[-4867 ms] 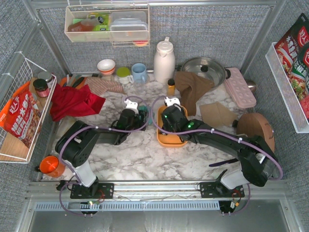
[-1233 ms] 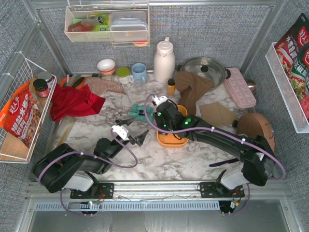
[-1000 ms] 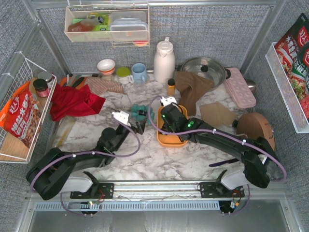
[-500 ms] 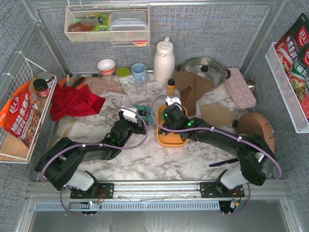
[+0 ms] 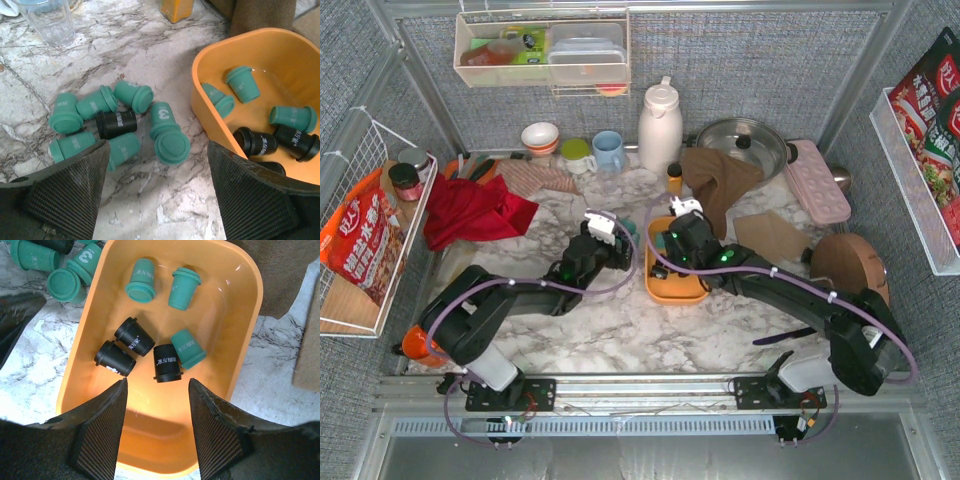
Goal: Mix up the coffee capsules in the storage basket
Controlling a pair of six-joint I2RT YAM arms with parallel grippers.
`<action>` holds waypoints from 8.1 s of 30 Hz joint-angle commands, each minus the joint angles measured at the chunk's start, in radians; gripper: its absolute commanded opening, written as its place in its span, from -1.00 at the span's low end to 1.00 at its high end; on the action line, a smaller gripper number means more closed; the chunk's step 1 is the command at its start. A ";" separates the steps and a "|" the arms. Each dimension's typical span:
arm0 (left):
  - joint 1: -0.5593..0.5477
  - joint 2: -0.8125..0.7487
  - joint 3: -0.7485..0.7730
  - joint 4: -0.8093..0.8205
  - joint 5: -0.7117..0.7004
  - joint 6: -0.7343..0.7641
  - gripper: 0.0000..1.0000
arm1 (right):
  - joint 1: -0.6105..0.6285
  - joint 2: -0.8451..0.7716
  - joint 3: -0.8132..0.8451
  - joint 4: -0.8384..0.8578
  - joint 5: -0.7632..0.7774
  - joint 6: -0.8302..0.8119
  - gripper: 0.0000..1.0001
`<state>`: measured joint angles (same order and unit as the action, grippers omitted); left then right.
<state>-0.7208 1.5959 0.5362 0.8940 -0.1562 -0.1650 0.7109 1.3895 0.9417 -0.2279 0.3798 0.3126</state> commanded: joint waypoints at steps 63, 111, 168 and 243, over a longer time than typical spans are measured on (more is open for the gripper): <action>0.052 0.021 -0.308 0.799 0.533 0.151 -0.17 | -0.025 -0.118 0.047 -0.026 -0.249 0.040 0.12; -0.020 -0.135 -0.342 0.789 0.646 0.209 -0.30 | 0.014 -0.029 0.070 0.147 -0.628 0.178 0.50; -0.009 -0.157 -0.092 0.066 -0.145 0.045 0.98 | -0.022 0.009 0.048 -0.134 -0.067 -0.052 0.33; 0.038 0.174 0.234 -0.304 -0.218 -0.128 0.08 | -0.014 -0.091 0.009 -0.098 -0.162 -0.088 0.33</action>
<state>-0.6827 1.8210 0.8143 0.4835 -0.4217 -0.3435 0.6945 1.3052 0.9340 -0.3252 0.2321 0.2394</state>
